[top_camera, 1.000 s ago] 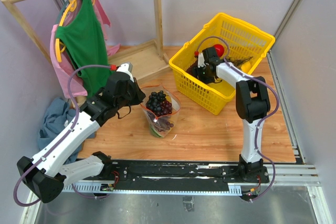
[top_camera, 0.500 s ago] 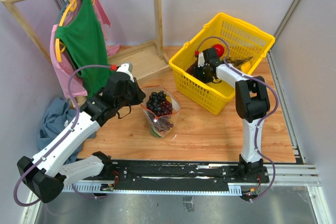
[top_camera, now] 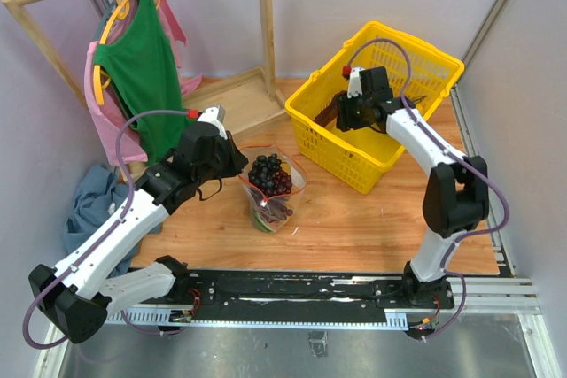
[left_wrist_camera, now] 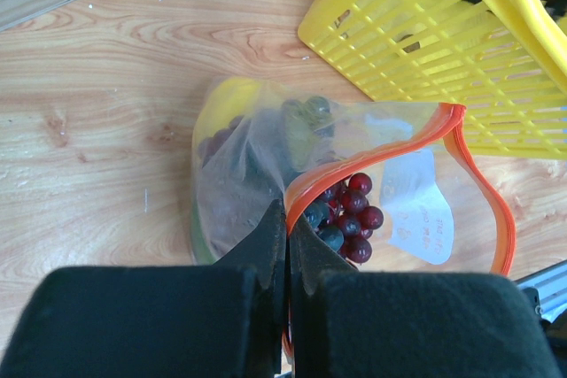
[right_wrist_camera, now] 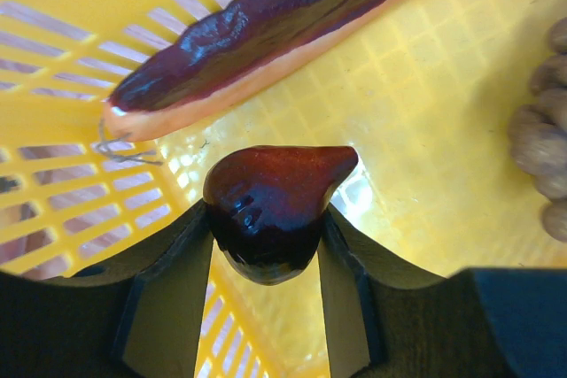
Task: Place the food in the zip-top bag and seal the zipper
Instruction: Pick up the fake fruit from the bin, then place the fake fruit in the zipper food storage bag.
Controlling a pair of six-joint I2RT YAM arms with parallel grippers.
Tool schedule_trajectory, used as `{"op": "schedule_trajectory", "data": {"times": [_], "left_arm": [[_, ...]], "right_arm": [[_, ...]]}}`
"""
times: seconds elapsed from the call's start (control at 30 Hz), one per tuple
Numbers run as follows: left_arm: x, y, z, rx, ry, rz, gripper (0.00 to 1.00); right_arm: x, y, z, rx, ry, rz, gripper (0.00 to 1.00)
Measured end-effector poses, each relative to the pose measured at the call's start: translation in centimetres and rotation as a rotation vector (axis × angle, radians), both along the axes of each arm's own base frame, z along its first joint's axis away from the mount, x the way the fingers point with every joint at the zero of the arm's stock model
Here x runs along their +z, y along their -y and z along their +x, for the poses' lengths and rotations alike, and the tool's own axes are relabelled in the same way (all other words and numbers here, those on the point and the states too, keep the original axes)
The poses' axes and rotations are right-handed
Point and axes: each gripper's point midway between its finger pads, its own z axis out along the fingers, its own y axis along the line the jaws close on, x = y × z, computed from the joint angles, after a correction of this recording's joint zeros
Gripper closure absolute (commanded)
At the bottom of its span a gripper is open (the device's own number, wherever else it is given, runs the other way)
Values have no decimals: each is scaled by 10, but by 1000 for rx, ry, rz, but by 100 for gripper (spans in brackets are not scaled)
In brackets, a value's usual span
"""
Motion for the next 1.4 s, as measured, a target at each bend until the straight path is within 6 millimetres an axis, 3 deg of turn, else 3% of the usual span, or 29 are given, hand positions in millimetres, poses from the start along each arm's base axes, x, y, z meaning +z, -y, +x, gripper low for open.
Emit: {"op": "schedule_trajectory", "data": {"times": [0.23, 0.47, 0.57, 0.7, 0.87, 1.13, 1.23, 1.4], "left_arm": [[0, 2, 0, -8, 1, -8, 100], [0, 3, 1, -11, 1, -12, 100], [0, 3, 1, -10, 1, -13, 100], [0, 3, 2, -9, 0, -16, 100], [-2, 4, 3, -7, -5, -15, 100], [-1, 5, 3, -7, -3, -17, 100], [-1, 5, 3, -7, -3, -18, 100], [-1, 5, 3, -7, -4, -21, 100]], "right_arm": [[78, 14, -22, -24, 157, 18, 88], [139, 18, -54, -15, 286, 60, 89], [161, 9, -76, 24, 340, 87, 89], [183, -21, -108, 131, 395, 139, 89], [194, -67, -147, 304, 410, 197, 88], [188, -134, -214, 608, 365, 263, 84], [174, -156, -234, 706, 322, 258, 81], [130, -180, -248, 805, 205, 193, 75]]}}
